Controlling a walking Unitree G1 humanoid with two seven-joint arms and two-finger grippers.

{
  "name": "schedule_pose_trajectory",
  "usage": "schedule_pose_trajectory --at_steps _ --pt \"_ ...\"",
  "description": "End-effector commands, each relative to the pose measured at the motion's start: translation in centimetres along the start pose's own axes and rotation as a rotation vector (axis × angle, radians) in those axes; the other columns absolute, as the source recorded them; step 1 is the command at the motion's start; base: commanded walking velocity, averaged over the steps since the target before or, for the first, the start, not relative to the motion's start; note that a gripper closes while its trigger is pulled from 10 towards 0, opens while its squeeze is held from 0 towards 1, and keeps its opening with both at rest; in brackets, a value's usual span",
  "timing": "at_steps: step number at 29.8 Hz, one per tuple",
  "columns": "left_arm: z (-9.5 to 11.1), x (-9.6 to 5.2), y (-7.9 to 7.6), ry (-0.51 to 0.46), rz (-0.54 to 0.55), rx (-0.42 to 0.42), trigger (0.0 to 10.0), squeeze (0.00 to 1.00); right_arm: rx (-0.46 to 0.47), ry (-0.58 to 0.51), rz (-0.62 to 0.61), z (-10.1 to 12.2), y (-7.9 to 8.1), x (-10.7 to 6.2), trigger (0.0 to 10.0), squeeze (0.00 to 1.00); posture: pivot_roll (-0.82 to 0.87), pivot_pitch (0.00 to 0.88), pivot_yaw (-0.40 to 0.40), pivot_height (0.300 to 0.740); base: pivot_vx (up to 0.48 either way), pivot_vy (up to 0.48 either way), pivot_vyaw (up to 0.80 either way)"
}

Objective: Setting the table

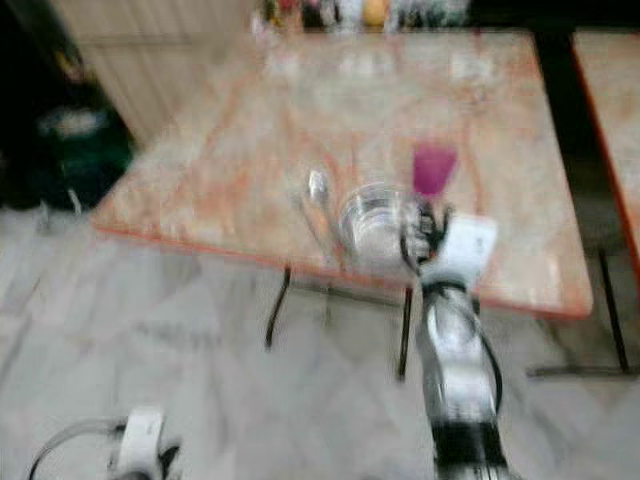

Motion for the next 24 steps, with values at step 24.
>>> schedule_pose_trajectory --at_steps 24 --pt "-2.2 -0.6 0.4 0.065 0.007 0.019 10.0 0.0 0.145 -0.04 -0.293 2.2 -4.7 -3.6 10.0 1.0 -0.11 0.121 0.082 0.74 0.0 0.0 0.0"
Point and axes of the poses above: a point about 5 cm out from each wrist's last joint towards the gripper, its own x axis pointing out of the wrist towards the gripper, its own z axis along the axis of the wrist's last joint, y = z × x, the point moved 6 cm from there along x, pointing out of the wrist towards the gripper, and after that the axes turned 12 degrees about x, right-handed, at the moved point
